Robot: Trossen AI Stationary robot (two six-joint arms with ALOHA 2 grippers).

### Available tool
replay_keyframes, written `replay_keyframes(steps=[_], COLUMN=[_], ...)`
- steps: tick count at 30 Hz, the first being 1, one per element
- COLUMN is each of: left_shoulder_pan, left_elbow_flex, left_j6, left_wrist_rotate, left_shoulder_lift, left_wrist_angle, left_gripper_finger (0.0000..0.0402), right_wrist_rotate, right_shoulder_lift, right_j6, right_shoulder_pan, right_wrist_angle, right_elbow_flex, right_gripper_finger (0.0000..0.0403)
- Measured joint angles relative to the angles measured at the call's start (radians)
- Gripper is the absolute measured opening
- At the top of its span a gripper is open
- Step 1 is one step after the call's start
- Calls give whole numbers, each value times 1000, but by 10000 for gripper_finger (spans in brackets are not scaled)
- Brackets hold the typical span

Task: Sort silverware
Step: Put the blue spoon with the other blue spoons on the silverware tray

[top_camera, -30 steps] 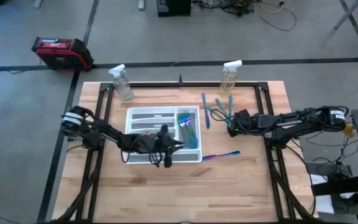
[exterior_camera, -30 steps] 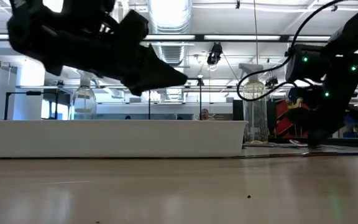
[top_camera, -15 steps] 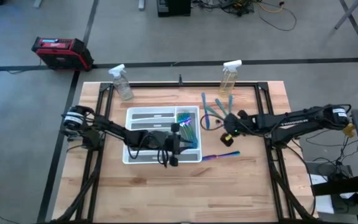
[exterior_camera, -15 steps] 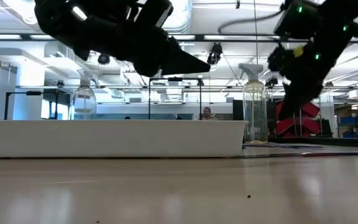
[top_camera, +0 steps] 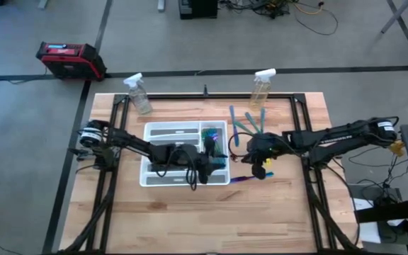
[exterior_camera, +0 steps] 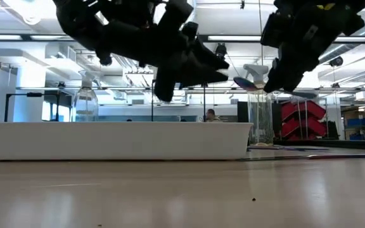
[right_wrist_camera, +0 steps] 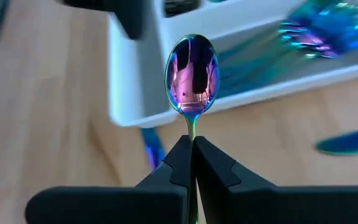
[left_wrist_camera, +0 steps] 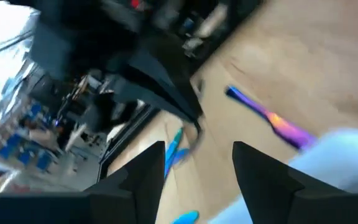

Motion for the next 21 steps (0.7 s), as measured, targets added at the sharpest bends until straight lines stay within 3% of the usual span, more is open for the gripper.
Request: replay_keyframes(steps=[4,21], left_shoulder_pan=[0,-4], left_elbow_flex=[43,113], left_j6=[101,171], left_wrist_rotate=[1,38], left_shoulder_lift=[50,120], left_wrist_angle=[-7,-8], left_gripper_finger=[171,92], right_wrist_rotate=[-61,-90], right_shoulder_lift=[9,44], right_j6=[0,-1], right_shoulder_pan=[0,0], right_wrist_angle=[29,73], right_elbow_flex=[2,2], right_gripper_finger=[0,0])
